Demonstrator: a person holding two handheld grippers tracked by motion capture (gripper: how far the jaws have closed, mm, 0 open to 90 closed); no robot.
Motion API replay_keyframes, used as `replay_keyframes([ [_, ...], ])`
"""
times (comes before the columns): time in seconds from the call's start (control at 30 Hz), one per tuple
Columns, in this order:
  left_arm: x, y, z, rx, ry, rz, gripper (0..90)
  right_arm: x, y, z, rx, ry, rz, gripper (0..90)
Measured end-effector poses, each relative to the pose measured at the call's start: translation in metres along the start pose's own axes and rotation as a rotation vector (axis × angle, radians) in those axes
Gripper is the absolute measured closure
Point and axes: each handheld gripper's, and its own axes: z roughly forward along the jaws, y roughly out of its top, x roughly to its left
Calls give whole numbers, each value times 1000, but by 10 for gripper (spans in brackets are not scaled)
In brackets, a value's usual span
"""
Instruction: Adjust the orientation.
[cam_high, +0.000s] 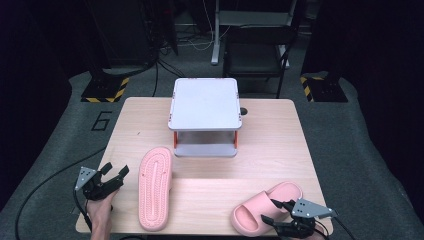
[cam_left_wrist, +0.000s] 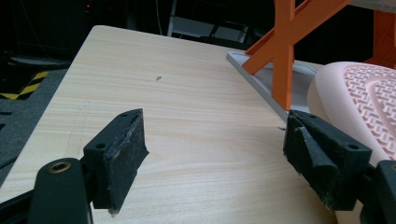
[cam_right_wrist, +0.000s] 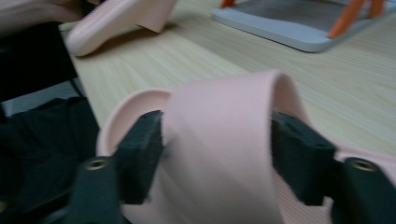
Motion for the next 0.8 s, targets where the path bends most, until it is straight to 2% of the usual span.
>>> replay_keyframes([
  [0.13, 1, 0, -1, 8, -3, -5, 211, -4, 4, 5, -20, 35, 15, 555],
  [0.27, 1, 1, -1, 9, -2, -4, 212, -8, 6, 5, -51, 85, 71, 666],
  [0.33, 1, 1, -1, 10, -1, -3, 212, -9, 9, 5, -66, 95, 57, 709],
  [0.47, 1, 0, -1, 9, -2, -3, 214, -11, 15, 3, -118, 83, 47, 770],
  [0.6, 2, 1, -1, 4, 1, -3, 215, -17, 19, 4, -147, 16, 43, 797],
  [0.7, 2, 1, -1, 5, 5, -4, 216, -21, 24, 9, -162, -74, 34, 802],
  [0.8, 1, 0, 0, 1, 4, -7, 217, -25, 28, 16, -167, -160, 74, 801],
])
